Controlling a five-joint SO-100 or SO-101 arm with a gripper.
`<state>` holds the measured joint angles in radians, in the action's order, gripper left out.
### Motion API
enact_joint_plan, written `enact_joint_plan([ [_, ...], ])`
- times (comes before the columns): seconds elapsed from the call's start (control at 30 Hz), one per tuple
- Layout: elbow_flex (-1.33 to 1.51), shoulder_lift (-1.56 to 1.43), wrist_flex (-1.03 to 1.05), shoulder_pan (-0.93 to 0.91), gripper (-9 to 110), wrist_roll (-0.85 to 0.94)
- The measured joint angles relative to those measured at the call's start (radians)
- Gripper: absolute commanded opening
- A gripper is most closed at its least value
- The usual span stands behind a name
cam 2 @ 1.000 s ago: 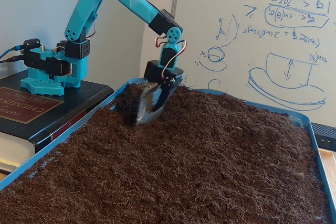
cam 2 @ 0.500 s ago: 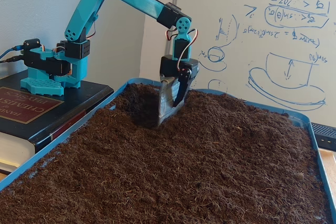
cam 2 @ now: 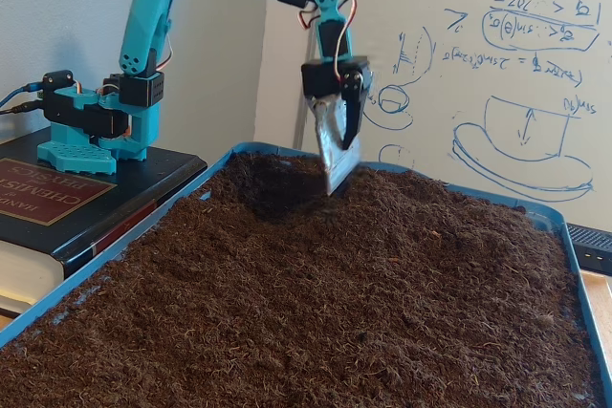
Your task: Build a berm.
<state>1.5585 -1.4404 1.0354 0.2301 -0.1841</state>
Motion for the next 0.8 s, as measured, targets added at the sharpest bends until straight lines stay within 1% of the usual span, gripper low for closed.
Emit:
enact_joint_plan([
  [0.13, 0.003, -0.080, 0.094, 0.002, 0, 0.046],
  [0.3, 0.147, -0.206, 0.331, -0.002, 0, 0.107],
  [0.4, 0.252, -0.264, 0.457, -0.052, 0, 0.130],
  [0.47, 0.308, -0.291, 0.500, -0.107, 0, 0.138],
  [0.6, 0.410, -0.313, 0.494, -0.190, 0, 0.141],
  [0.8, 0.512, -0.304, 0.319, -0.233, 0, 0.141],
])
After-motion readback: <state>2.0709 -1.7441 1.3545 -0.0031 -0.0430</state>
